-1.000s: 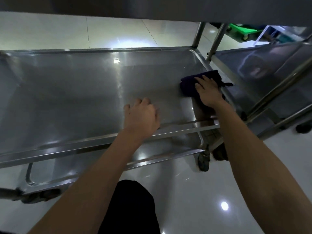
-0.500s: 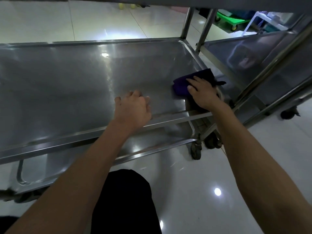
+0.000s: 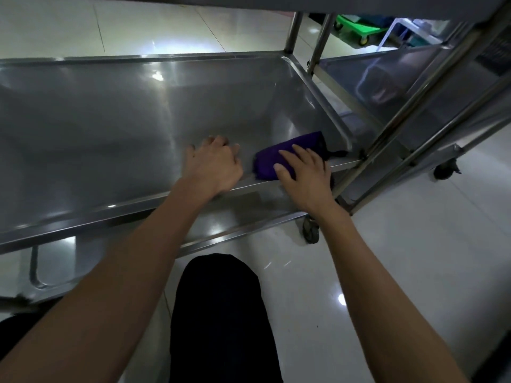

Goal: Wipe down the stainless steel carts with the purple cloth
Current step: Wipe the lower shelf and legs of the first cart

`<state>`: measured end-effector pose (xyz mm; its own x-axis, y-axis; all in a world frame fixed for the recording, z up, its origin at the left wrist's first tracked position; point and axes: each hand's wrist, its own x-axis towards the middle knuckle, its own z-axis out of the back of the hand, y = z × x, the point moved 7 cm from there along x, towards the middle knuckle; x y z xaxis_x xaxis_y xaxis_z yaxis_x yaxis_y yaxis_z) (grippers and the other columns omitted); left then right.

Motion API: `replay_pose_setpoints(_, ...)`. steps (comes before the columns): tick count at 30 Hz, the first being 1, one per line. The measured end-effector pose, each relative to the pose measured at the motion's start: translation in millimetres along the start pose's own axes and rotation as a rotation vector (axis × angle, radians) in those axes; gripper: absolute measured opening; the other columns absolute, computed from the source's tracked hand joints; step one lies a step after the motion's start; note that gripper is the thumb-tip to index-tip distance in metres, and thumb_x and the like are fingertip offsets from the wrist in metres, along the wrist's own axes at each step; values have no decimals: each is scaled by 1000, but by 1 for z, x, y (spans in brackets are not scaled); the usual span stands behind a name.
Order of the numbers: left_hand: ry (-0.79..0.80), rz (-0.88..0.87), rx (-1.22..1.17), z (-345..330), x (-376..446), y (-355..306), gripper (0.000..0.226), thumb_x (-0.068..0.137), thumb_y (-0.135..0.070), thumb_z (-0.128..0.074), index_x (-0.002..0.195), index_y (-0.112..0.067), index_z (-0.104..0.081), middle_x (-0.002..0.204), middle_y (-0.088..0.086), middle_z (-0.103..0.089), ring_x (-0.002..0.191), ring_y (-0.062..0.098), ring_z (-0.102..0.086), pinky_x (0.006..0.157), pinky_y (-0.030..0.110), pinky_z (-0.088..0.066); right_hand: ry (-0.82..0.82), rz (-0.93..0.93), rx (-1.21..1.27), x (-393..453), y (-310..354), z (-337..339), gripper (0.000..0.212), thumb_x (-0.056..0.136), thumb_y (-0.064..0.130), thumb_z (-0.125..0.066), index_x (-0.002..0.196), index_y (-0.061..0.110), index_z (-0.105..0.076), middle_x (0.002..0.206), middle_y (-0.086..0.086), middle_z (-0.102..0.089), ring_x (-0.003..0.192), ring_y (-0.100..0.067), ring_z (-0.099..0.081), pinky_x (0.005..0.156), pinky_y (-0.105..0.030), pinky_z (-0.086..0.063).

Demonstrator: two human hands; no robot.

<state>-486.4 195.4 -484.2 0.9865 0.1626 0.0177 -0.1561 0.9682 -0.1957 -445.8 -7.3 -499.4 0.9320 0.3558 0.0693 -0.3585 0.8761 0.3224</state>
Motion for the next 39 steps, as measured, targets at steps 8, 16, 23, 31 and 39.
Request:
replay_pose_setpoints(8, -34, -62, -37, 7, -27, 13, 33, 101, -35, -36, 116, -22, -62, 130, 6, -57, 128, 28, -46, 104, 49, -37, -74, 42, 4, -32, 44, -12, 56, 99, 60, -37, 148, 33, -39, 160, 1, -30, 149, -27, -16, 118, -60, -16)
replay_pose_setpoints(16, -210, -78, -102, 20, -97, 44, 34, 97, -33, -47, 123, -24, -66, 126, 0, -63, 120, 24, -52, 101, 44, -37, -199, 55, 22, -62, 92, -24, 51, 97, 53, -51, 140, 26, -53, 153, -3, -42, 140, -31, -30, 105, -53, -33)
replay_pose_setpoints(23, -243, -8, -70, 21, -135, 96, 30, 97, -37, -56, 123, -25, -67, 128, -1, -60, 121, 22, -51, 99, 44, -38, -312, 79, 92, -76, 125, -45, 47, 101, 45, -48, 141, 21, -52, 154, -6, -41, 145, -33, -27, 115, -55, -27)
replay_pose_setpoints(31, -280, 25, -78, 21, -125, 102, 28, 100, -36, -55, 123, -27, -69, 129, -1, -60, 124, 22, -50, 102, 42, -34, -288, 62, 87, -56, 129, -46, 45, 101, 38, -49, 141, 18, -50, 156, -8, -38, 147, -34, -24, 117, -54, -26)
replay_pose_setpoints(39, -300, 20, -95, 22, -101, 111, 29, 102, -31, -52, 127, -25, -66, 132, 1, -58, 125, 24, -49, 106, 42, -32, -261, 85, 52, -32, 139, -40, 44, 104, 38, -46, 141, 14, -50, 153, -9, -41, 141, -36, -29, 112, -50, -35)
